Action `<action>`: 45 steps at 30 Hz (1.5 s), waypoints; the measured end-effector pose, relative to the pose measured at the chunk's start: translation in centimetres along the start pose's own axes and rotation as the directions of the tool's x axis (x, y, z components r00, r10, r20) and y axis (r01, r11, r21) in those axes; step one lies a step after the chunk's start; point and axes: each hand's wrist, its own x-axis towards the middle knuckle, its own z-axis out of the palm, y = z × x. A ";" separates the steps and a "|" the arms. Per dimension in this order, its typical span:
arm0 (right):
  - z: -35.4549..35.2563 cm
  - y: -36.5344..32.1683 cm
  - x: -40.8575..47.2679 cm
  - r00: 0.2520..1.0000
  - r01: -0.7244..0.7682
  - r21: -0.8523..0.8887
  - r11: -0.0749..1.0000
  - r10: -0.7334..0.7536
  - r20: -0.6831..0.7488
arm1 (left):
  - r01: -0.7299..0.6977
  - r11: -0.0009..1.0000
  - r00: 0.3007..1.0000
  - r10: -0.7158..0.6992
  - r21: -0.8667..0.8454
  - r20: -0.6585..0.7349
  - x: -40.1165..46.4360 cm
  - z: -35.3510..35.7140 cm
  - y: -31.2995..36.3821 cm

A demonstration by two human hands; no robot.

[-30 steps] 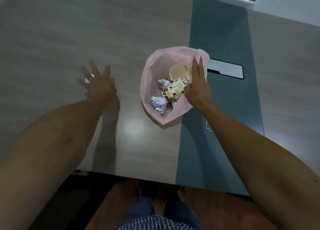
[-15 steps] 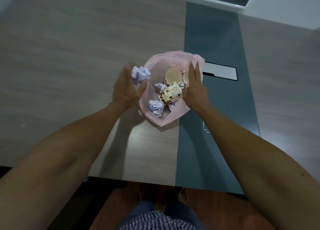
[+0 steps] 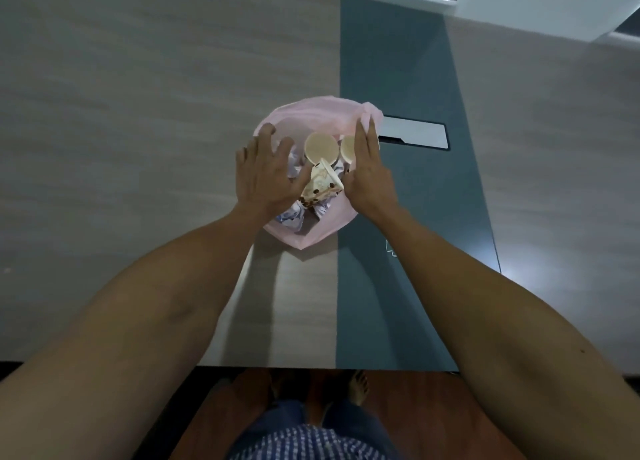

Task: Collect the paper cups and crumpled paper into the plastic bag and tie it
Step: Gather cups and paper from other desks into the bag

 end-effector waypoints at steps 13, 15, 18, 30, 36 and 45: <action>-1.6 0.0 -0.7 0.993 -0.090 -0.049 0.995 0.094 0.073 | 0.209 0.970 0.954 -0.174 -0.125 0.245 0.7 -1.3 -3.2; -1.8 0.4 -0.8 0.990 -0.123 -0.072 0.990 0.127 0.067 | 0.176 0.975 0.972 -0.149 -0.139 0.180 0.8 -2.0 -3.3; -2.3 1.1 -1.1 0.984 -0.157 -0.114 0.981 0.165 0.063 | 0.132 0.972 0.984 -0.106 -0.192 0.144 1.5 -3.2 -3.1; -6.2 -0.6 1.3 0.994 -0.105 -0.071 0.992 0.106 0.011 | 0.102 0.990 0.986 -0.086 -0.101 0.145 4.7 -11.7 -4.3; -3.2 -5.6 2.0 0.995 0.050 0.010 0.999 -0.050 0.088 | 0.166 0.986 0.979 -0.165 -0.004 0.122 1.8 -14.8 -9.7; 1.5 -11.3 0.2 0.966 0.180 0.086 0.980 -0.193 0.170 | 0.336 0.942 0.929 -0.335 0.024 0.160 -5.4 -17.5 -14.4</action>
